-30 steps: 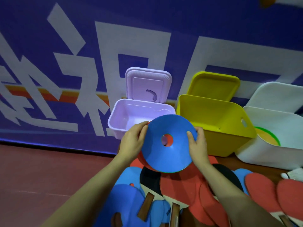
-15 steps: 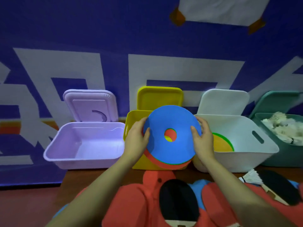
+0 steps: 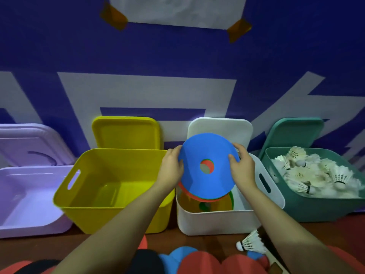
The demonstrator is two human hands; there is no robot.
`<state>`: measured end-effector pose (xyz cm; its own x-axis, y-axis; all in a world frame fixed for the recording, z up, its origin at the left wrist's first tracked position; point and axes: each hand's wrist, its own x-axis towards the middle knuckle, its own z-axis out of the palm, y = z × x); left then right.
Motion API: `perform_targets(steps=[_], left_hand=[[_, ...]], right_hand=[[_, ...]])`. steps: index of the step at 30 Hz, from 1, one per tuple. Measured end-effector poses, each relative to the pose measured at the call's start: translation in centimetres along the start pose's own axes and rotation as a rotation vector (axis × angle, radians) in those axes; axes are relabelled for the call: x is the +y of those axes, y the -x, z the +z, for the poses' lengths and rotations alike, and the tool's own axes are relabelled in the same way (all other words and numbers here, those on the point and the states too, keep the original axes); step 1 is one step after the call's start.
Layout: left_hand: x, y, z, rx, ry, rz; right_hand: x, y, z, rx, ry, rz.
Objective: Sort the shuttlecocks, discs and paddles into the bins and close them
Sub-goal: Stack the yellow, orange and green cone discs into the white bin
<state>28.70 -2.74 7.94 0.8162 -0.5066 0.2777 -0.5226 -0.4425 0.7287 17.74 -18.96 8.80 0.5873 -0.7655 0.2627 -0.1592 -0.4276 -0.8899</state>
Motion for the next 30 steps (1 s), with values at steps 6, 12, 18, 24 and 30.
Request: perform_targets(steps=[6,12,18,24,30], left_hand=[[-1.3,-0.4,4.3,-0.189,-0.222,-0.004],[-1.6,1.5,4.8,-0.268,-0.598,0.099],[-0.8,3.8,2.7,-0.219,-0.572,0.173],[0.2,8.0,0.0,-0.211,-0.515,0.223],[0.0,12.5,-0.9,-0.261,-0.499,0.286]], right_hand=[[6.0,-0.5,-0.5,-0.181,0.351,0.096],[7.5,1.1,0.3,-0.368,0.713,-0.031],[6.4,3.0,-0.3,-0.354,0.58,-0.156],[4.9,7.8,-1.2,-0.29,0.375,-0.251],[4.6,13.6,-2.4,-0.214,0.329,-0.264]])
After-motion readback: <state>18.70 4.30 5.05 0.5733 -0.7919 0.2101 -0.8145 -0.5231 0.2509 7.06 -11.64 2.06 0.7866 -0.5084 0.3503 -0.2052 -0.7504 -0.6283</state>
